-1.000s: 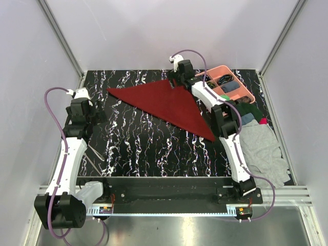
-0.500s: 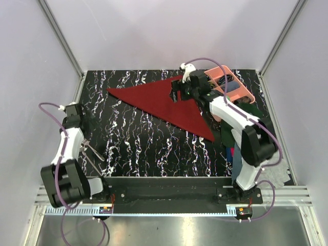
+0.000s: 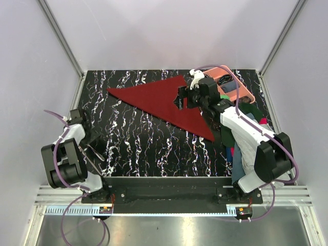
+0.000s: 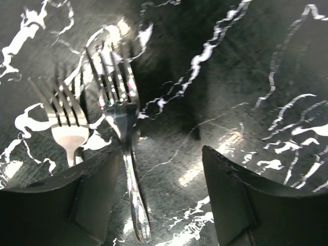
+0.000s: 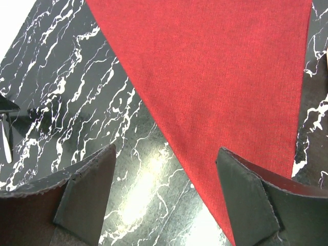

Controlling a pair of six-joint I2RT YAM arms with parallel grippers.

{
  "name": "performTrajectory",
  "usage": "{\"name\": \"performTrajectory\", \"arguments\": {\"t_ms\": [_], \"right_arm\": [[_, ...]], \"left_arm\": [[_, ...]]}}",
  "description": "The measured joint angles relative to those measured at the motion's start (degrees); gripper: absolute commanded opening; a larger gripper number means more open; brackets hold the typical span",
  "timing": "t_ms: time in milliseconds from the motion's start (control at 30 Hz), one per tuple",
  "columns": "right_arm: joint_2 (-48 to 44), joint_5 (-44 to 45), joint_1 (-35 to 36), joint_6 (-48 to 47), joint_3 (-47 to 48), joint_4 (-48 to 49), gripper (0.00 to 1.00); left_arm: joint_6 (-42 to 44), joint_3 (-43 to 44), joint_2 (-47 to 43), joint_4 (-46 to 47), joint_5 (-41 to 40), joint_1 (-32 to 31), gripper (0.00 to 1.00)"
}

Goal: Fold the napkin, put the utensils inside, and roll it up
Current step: Grab a utensil with the right arm

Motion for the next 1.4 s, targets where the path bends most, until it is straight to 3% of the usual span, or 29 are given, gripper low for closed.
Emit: {"name": "performTrajectory", "arguments": {"t_ms": [333,633,767,1200,1400], "right_arm": [[-1.25,0.0,0.0,0.2,-1.95,-0.13,0.88],[-1.95,-0.42,0.0,0.61,-2.23,-0.31,0.88],[-1.95,-0.68,0.0,0.76,-2.23,-0.31,0.89],[-1.95,-0.85,0.0,0.83,-2.23,-1.51,0.89],[-1.95,-2.01,0.0,1.07,-2.23,-2.05,0.89]], "left_arm": [[-1.11,1.18,3.78,1.46,-1.44,2.08,0.3],[-0.9,1.44,4.11,2.1,-1.33,2.25,0.14],[-0.68,1.66,4.22,2.1,-0.94,2.12,0.0],[-3.48,2.01,4.66,3.56,2.4,-2.8,0.0],[-10.16,1.14,3.52,2.82,4.24,-9.99,0.0]]}}
